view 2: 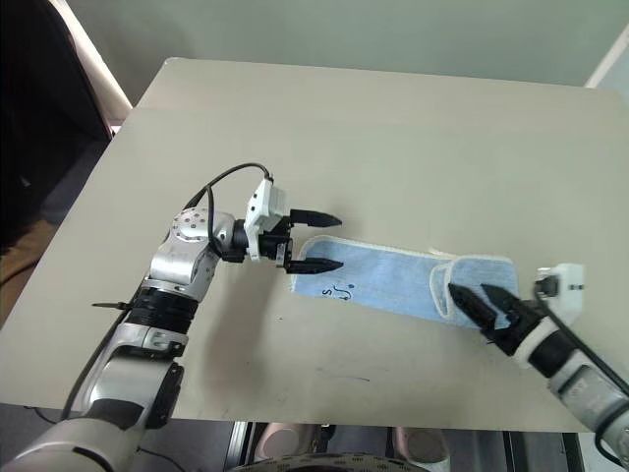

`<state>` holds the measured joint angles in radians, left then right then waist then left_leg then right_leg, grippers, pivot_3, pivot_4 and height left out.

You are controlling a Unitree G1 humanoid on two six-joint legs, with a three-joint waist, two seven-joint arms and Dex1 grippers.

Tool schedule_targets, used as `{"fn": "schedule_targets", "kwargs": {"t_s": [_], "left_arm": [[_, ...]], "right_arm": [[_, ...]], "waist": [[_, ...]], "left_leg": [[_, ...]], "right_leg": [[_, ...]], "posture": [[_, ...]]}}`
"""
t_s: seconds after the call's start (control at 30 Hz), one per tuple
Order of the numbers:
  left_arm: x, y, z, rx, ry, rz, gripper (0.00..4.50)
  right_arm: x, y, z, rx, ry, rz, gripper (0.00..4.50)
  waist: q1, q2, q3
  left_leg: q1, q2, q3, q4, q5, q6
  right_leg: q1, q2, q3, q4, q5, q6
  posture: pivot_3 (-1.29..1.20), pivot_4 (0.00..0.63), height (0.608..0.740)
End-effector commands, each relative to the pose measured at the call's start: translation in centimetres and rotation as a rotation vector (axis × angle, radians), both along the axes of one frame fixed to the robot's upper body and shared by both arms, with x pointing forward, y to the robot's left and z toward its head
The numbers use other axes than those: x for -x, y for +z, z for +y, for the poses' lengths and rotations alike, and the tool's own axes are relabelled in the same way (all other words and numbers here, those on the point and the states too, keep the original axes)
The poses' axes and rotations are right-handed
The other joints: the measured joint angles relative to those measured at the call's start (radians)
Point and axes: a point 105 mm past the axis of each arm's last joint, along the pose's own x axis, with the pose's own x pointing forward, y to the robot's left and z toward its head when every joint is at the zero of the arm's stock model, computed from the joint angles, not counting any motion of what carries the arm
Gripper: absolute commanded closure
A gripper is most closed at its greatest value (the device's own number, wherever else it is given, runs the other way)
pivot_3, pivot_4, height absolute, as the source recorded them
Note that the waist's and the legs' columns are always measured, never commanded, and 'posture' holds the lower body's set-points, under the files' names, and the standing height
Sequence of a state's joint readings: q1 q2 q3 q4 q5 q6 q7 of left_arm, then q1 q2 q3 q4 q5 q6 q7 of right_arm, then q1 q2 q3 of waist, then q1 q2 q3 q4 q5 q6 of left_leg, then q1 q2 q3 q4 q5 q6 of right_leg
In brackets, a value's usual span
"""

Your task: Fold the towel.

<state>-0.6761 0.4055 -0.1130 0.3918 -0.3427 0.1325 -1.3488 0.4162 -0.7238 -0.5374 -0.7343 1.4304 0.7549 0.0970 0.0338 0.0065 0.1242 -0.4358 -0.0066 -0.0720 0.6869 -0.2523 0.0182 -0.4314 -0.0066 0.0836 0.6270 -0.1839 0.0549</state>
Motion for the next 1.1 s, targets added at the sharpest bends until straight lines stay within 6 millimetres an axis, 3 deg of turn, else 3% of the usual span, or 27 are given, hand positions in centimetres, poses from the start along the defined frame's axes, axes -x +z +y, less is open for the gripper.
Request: {"fn": "schedule_targets", "kwargs": {"t_s": [0.03,0.07,0.17,0.27,0.43,0.5,0.53,0.6,0.7,1.1], "left_arm": [[-0.6,3.3,-1.6,0.139,0.012,-0.069,0.00],[-0.7,3.8,-2.4,0.182,0.014,-0.066,0.00],[-0.4,4.9,-4.4,0.286,-0.006,-0.029,0.61],[0.3,5.2,-7.2,0.359,-0.029,0.048,1.70],[2.3,3.1,-10.8,0.294,-0.101,0.090,3.55],[2.3,2.5,-11.5,0.288,-0.093,0.127,4.25],[2.1,2.2,-11.7,0.280,-0.081,0.146,4.47],[1.9,1.4,-12.4,0.265,-0.050,0.228,4.47],[2.1,-0.1,-13.4,0.184,-0.036,0.206,4.47],[5.1,-1.9,-19.3,0.102,-0.191,0.152,4.47]], "right_arm": [[0.3,2.2,0.0,0.042,0.045,-0.102,0.03],[0.2,2.3,-0.1,0.103,0.047,-0.128,0.20],[-0.4,2.3,-0.5,0.215,0.029,-0.196,0.87],[-1.2,2.1,-1.3,0.235,-0.026,-0.245,1.95],[-2.4,1.4,-2.3,0.281,-0.081,-0.266,3.80],[-2.7,0.7,-2.5,0.290,-0.090,-0.260,4.49],[-2.8,0.4,-2.6,0.290,-0.092,-0.256,4.50],[-3.1,-0.5,-2.6,0.299,-0.094,-0.235,4.50],[-3.6,-0.9,-2.5,0.282,-0.116,-0.239,4.50],[-5.2,-2.5,-3.0,0.293,-0.194,-0.201,4.50]], "waist": [[-0.001,0.000,0.000],[-0.002,0.000,0.000],[-0.002,0.000,0.000],[-0.003,0.000,0.000],[-0.004,0.001,0.000],[-0.004,0.001,0.001],[-0.004,0.001,0.001],[-0.004,0.001,0.001],[-0.004,0.002,0.001],[-0.003,0.002,0.001]], "left_leg": [[0.000,0.000,0.000,0.001,0.000,0.000],[0.000,0.000,0.000,0.001,0.000,0.000],[0.001,0.000,0.000,0.002,0.000,0.001],[0.001,0.000,0.000,0.004,0.000,0.001],[0.001,0.000,0.000,0.009,0.000,0.002],[0.002,0.000,0.000,0.010,0.000,0.003],[0.002,0.000,0.000,0.011,0.000,0.003],[0.002,0.000,0.000,0.012,0.001,0.004],[0.005,0.000,0.000,0.012,0.003,0.005],[0.009,-0.001,0.001,0.012,0.003,0.005]], "right_leg": [[0.001,0.000,0.000,0.000,0.000,0.000],[0.001,0.000,0.000,0.000,0.000,0.000],[0.002,0.000,0.000,0.000,0.001,0.000],[0.002,0.000,0.000,0.000,0.003,0.001],[0.005,0.000,0.000,0.000,0.005,0.004],[0.006,0.000,0.000,0.000,0.006,0.004],[0.006,0.000,0.000,0.000,0.006,0.005],[0.007,0.000,0.000,0.000,0.007,0.005],[0.010,0.000,0.001,-0.001,0.006,0.005],[0.014,0.000,0.003,-0.001,0.000,0.010]], "posture": [[0.00,0.150,0.740],[0.00,0.150,0.740],[0.00,0.150,0.740],[0.00,0.150,0.740],[0.00,0.150,0.740],[0.00,0.150,0.740],[0.00,0.150,0.740],[0.00,0.150,0.740],[0.00,0.150,0.740],[0.00,0.150,0.740]]}}
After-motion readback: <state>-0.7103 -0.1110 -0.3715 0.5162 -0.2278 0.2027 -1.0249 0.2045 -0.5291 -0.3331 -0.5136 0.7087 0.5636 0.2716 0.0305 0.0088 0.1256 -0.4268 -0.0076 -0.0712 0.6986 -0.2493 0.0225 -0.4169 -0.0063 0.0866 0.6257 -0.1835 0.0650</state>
